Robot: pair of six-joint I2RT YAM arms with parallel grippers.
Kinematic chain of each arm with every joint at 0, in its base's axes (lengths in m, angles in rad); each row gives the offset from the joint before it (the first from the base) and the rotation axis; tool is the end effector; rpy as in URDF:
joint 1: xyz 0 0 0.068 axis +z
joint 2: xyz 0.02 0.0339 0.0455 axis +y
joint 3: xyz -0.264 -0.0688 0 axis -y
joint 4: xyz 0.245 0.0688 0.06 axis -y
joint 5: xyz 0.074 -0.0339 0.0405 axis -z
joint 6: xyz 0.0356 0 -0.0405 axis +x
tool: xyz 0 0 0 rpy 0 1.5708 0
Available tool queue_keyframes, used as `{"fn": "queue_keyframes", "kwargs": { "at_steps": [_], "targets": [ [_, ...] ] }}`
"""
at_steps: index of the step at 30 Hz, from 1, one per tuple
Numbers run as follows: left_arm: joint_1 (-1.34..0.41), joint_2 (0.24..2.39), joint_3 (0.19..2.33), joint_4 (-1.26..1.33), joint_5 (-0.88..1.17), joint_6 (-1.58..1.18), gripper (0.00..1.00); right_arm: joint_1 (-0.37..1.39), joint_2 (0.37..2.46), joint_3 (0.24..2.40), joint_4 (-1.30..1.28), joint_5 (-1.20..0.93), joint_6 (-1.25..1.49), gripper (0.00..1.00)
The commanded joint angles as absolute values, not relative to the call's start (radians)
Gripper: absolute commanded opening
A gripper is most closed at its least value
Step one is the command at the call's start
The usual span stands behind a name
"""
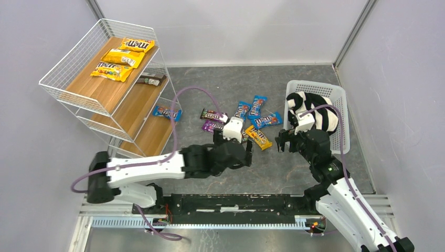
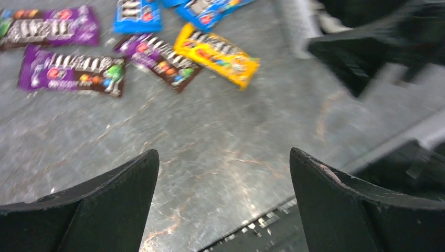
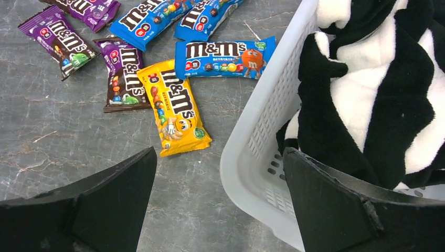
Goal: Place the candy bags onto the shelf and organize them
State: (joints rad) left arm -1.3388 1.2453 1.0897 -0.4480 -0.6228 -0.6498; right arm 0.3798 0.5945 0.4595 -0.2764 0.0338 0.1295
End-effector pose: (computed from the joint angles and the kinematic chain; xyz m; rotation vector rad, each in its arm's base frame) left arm 0.0827 -0.2596 0.3265 0.3691 2.0630 -0.5473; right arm 0.1422 0.0554 0.2440 -0.2270 1.9811 0.2962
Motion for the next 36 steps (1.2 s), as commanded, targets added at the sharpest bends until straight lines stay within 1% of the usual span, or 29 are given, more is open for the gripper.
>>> {"fn": "queue_keyframes", "kwargs": {
  "at_steps": [1,4,8,12,14,18,23,29,33,36],
  "targets": [
    [-1.338,1.382,1.101,-0.5,-0.886,-0.992,1.0,0.384,0.574,0.482,-0.265,0.061,0.13,0.98],
    [-1.338,1.428,1.036,-0.336,-0.805,-1.04,0.99,0.385,0.576,0.481,-0.263,0.052,0.132,0.98],
    [-1.314,1.474,0.985,-0.156,-0.678,-1.111,0.95,0.384,0.593,0.482,-0.26,0.04,0.14,0.98],
    [-1.253,1.534,0.943,-0.024,-0.509,-1.238,0.83,0.384,0.615,0.495,-0.279,0.045,0.138,0.98],
    [-1.238,1.557,0.915,0.056,-0.472,-1.332,0.8,0.384,0.606,0.495,-0.279,0.053,0.139,0.98],
    [-1.235,1.602,0.836,0.246,-0.496,-1.464,0.7,0.384,0.571,0.488,-0.276,0.069,0.137,0.98],
    [-1.23,1.729,0.872,0.337,-0.517,-1.529,0.7,0.385,0.538,0.483,-0.274,0.086,0.137,0.98],
    [-1.218,1.868,0.925,0.355,-0.541,-1.56,0.66,0.385,0.525,0.483,-0.272,0.087,0.137,0.98],
    [-1.187,1.917,0.949,0.367,-0.507,-1.555,0.6,0.384,0.519,0.482,-0.269,0.081,0.137,0.98],
    [-1.182,1.922,0.945,0.356,-0.559,-1.561,0.57,0.384,0.517,0.479,-0.265,0.076,0.137,0.98]
  ]
}}
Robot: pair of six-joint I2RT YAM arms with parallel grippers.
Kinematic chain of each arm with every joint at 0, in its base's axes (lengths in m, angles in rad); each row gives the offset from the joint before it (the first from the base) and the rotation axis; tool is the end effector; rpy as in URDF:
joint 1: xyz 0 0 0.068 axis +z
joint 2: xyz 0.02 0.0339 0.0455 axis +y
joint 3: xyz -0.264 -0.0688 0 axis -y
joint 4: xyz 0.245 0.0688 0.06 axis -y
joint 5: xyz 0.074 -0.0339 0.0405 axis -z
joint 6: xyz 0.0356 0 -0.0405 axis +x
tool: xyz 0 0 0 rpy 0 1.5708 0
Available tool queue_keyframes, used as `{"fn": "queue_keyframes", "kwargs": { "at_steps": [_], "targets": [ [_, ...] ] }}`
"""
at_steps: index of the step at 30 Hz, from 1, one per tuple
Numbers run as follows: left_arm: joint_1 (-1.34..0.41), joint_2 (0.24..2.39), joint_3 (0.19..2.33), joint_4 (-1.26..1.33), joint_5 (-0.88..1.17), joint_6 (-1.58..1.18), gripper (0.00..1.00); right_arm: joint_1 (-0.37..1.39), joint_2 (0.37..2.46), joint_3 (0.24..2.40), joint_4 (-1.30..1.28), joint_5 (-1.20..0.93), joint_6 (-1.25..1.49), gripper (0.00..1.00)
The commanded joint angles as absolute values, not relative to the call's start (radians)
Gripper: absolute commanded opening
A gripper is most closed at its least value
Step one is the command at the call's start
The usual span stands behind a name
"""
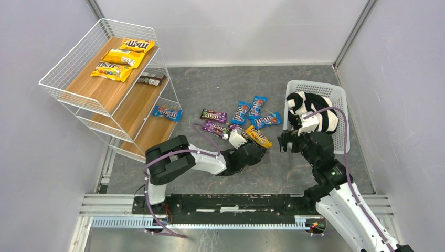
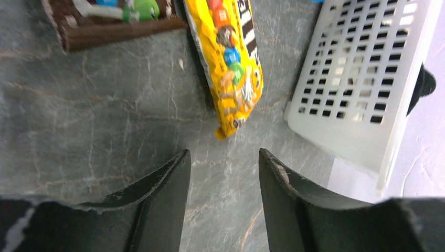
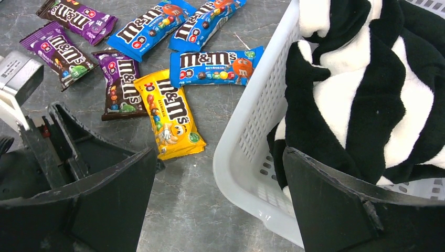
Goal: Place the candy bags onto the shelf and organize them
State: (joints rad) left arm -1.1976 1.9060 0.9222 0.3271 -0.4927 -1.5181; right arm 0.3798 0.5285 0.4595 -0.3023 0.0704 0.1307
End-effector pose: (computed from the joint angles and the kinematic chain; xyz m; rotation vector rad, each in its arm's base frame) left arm 0.1527 -0.3439 0.1277 -0.6492 2.2301 -0.9855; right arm 0.1334 0.0505 0.2499 -0.1957 1.9409 0.2702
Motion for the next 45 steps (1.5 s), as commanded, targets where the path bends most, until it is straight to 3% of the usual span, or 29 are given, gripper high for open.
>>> {"fn": "queue_keyframes", "kwargs": {
  "at_steps": [1,5,23,26,28,33,45],
  "targets": [
    [-1.181,1.924,0.946,0.356,-0.572,-1.56,0.56,0.385,0.517,0.479,-0.265,0.074,0.136,0.98],
    [-1.172,1.957,0.976,0.367,-0.565,-1.544,0.55,0.385,0.517,0.479,-0.264,0.072,0.136,0.98],
    [-1.146,1.992,0.988,0.425,-0.54,-1.485,0.31,0.384,0.517,0.476,-0.263,0.061,0.138,0.98],
    [-1.145,1.988,0.99,0.442,-0.536,-1.451,0.25,0.385,0.518,0.476,-0.262,0.06,0.138,0.98],
    [-1.146,1.969,0.995,0.44,-0.532,-1.414,0.16,0.385,0.519,0.476,-0.262,0.06,0.139,0.98],
    [-1.146,1.839,0.977,0.327,-0.518,-1.338,0.03,0.385,0.515,0.476,-0.262,0.06,0.138,0.98],
    [-1.158,1.349,0.974,-0.19,-0.412,-1.062,0.02,0.384,0.515,0.477,-0.262,0.064,0.139,0.98]
  ]
}}
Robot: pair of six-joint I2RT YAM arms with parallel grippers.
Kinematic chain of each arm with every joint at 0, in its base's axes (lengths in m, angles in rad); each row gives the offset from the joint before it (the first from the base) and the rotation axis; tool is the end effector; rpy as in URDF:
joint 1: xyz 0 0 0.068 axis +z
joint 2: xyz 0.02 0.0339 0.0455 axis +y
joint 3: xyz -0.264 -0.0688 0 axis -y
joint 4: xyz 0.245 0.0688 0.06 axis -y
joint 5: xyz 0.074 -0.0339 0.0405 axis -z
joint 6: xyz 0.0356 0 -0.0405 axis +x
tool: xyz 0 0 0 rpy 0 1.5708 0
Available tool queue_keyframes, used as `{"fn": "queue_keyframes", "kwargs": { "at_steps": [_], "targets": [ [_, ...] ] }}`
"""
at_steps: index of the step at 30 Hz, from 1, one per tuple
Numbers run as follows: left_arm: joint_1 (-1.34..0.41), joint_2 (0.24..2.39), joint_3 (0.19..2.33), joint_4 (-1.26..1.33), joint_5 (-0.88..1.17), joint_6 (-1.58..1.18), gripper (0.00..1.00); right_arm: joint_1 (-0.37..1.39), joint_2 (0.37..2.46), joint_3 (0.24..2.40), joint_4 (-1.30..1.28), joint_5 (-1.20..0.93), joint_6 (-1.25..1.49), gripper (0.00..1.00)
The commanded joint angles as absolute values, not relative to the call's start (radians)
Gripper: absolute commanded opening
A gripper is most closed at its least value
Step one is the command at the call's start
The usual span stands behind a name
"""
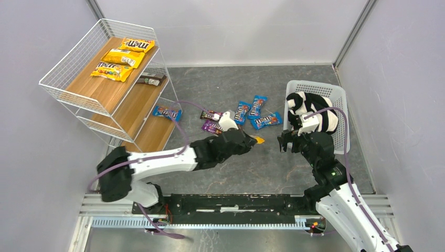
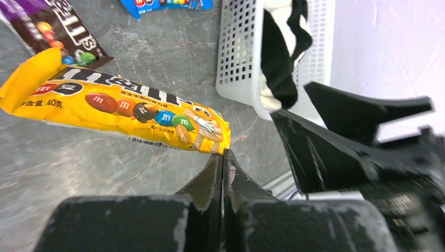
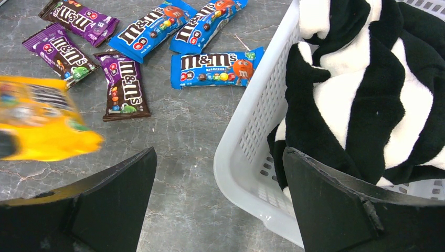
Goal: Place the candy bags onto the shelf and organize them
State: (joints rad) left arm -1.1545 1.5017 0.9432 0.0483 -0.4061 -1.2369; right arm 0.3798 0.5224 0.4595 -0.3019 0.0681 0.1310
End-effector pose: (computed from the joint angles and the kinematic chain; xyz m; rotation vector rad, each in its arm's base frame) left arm 0.1481 -0.3002 0.2458 -0.3553 2.1829 -1.0322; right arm 0.1326 0.0503 0.2506 -0.1960 1.9346 0.2741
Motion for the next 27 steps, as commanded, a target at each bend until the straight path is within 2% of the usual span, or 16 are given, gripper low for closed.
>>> {"fn": "queue_keyframes", "kwargs": {
  "at_steps": [1,6,11,15,21,23,27],
  "targets": [
    [-1.159,1.312,0.996,-0.249,-0.424,-1.028,0.02,0.385,0.516,0.477,-0.261,0.063,0.138,0.98],
    [-1.142,1.2,1.133,-0.495,-0.425,-0.927,0.02,0.384,0.53,0.478,-0.248,0.005,0.123,0.98],
    [-1.107,1.258,1.274,-0.651,-0.355,-0.899,0.02,0.385,0.553,0.467,-0.175,-0.295,0.082,0.98],
    [-1.072,1.237,1.298,-0.668,-0.351,-0.918,0.02,0.401,0.541,0.447,-0.031,-0.523,0.087,0.96],
    [-1.01,1.223,1.327,-0.695,-0.26,-0.907,0.02,0.471,0.515,0.425,0.227,-0.594,0.037,0.88],
    [-1.006,1.225,1.335,-0.713,-0.25,-0.903,0.02,0.502,0.534,0.403,0.335,-0.602,0.011,0.82],
    [-0.997,1.215,1.337,-0.727,-0.246,-0.892,0.02,0.589,0.605,0.371,0.51,-0.572,-0.054,0.78]
  ]
}}
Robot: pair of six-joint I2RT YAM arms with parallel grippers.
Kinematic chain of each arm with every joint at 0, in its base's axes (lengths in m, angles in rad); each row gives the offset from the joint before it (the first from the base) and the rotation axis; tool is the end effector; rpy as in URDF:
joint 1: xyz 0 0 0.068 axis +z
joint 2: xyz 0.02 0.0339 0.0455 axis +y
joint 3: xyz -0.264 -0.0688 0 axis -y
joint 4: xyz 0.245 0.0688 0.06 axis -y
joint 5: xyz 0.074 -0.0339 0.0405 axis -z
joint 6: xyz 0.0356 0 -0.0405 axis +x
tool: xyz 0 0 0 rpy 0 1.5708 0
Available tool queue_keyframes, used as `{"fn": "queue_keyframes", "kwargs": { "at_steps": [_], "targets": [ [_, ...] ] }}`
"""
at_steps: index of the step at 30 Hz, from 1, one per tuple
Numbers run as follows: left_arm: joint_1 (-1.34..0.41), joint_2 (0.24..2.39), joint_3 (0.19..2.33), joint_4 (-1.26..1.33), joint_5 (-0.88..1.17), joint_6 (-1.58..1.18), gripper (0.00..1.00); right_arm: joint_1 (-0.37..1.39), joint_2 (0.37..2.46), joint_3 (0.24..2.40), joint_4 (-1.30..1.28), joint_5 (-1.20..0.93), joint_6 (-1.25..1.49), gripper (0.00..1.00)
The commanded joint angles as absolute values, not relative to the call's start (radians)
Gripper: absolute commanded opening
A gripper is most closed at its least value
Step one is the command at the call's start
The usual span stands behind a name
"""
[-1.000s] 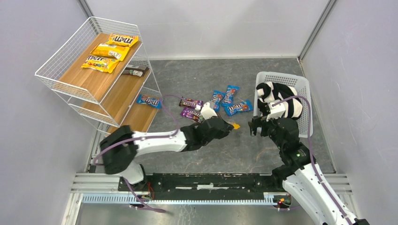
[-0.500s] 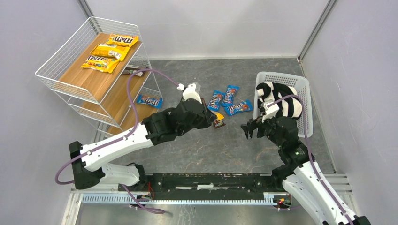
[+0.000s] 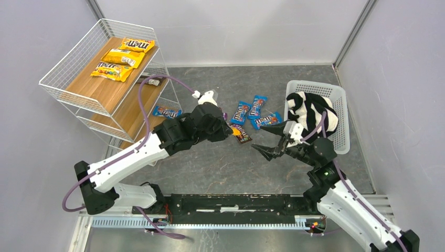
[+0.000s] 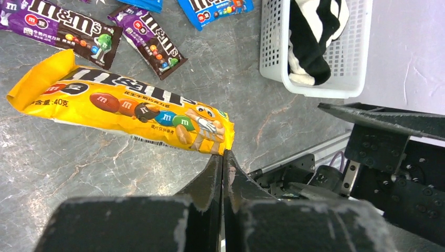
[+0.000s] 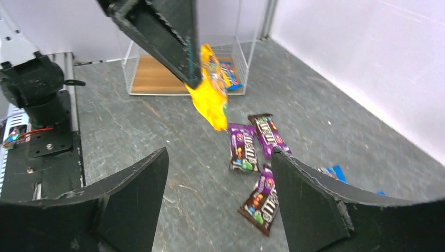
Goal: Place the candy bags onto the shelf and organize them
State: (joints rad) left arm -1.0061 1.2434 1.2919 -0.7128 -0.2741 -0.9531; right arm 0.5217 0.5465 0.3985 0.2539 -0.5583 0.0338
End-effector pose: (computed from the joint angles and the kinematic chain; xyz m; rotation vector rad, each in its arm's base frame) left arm 0.1484 -0.2163 0.3685 -0.0941 2.3172 -0.7579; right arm 0.1200 0.0907 0.2849 -0.8086 1.3116 0.8522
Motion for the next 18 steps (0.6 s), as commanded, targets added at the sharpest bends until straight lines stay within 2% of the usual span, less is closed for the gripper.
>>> {"fn": "queue_keyframes", "kwargs": {
  "at_steps": [1,8,14,18],
  "targets": [
    [-0.994,1.21,1.334,-0.727,-0.245,-0.889,0.02,0.622,0.633,0.373,0.521,-0.545,-0.088,0.77],
    [-0.981,1.203,1.326,-0.727,-0.217,-0.863,0.02,0.858,0.773,0.394,0.58,-0.279,-0.329,0.75],
    [-0.971,1.197,1.32,-0.738,-0.198,-0.846,0.02,0.885,0.893,0.45,0.599,-0.245,-0.366,0.56],
    [-0.966,1.186,1.315,-0.741,-0.196,-0.844,0.02,0.897,0.933,0.46,0.63,-0.219,-0.374,0.53]
  ]
}}
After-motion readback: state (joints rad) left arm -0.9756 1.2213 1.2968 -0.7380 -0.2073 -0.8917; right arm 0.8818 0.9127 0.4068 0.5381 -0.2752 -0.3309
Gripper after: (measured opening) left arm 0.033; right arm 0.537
